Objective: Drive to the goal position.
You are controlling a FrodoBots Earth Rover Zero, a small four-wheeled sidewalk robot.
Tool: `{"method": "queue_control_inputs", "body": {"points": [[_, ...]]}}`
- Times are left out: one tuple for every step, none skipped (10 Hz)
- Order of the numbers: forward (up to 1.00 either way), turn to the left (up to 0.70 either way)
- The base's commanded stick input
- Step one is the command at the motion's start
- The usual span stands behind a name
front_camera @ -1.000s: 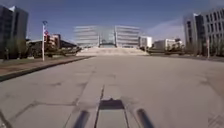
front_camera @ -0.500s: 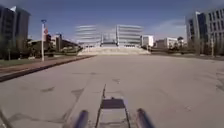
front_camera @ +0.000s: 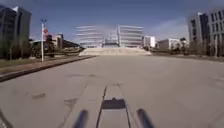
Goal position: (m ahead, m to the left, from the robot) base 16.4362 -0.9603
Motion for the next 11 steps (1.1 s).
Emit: {"method": "queue_control_inputs", "body": {"points": [[0.7,0.14],[0.7,0.14],[0.7,0.14],[0.7,0.14],[0.7,0.14],[0.7,0.14],[0.7,0.14],[0.7,0.14],[0.7,0.1],[0.7,0.0],[0.7,0.0]]}}
